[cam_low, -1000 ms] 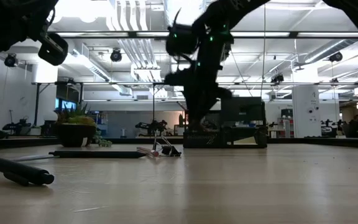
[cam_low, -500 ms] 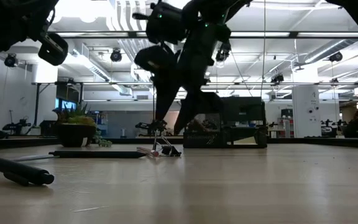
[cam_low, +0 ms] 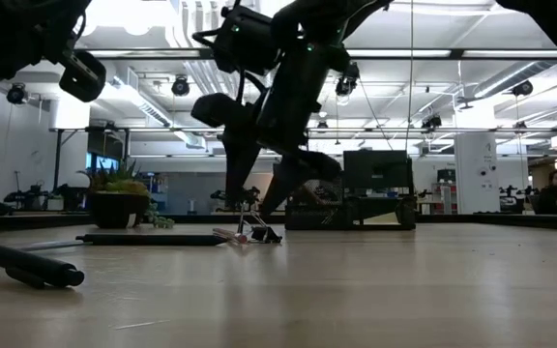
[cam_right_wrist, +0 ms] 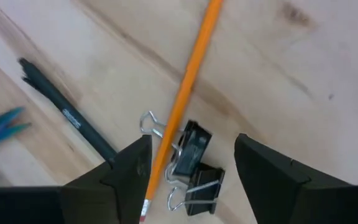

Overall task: Pick and place office supplies into organizer
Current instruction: Put the top black binder clip into the desk organizer

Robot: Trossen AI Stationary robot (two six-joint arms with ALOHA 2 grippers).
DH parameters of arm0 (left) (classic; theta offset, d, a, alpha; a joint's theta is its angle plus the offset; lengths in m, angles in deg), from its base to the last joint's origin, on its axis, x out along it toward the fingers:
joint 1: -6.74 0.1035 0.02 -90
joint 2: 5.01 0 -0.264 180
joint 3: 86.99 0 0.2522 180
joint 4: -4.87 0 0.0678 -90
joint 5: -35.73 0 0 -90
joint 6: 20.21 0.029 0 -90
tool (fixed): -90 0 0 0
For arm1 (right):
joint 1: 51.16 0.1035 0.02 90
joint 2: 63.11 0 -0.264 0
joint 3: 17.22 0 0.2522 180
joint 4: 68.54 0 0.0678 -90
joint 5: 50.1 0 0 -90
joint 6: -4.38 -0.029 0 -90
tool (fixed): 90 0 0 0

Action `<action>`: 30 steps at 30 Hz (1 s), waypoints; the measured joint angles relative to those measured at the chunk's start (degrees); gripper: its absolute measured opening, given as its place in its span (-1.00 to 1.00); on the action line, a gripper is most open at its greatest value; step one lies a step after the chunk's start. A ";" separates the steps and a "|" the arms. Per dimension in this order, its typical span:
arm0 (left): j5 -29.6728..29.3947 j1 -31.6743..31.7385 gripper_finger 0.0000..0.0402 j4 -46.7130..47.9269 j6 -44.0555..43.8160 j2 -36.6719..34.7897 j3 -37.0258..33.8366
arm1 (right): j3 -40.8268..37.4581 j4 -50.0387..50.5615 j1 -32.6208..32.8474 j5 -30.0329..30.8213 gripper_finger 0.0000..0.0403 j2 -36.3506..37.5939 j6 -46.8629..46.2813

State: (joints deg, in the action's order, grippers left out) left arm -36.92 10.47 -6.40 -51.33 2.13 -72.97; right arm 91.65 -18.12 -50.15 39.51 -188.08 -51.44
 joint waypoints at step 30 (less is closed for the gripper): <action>-0.01 -0.01 -1.00 -0.01 0.01 -0.03 0.01 | 3.01 8.98 0.64 16.62 -0.96 5.33 2.76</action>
State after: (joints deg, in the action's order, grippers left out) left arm -36.92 10.47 -6.41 -51.33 2.11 -72.96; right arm 94.66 -9.14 -49.51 56.13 -182.75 -48.68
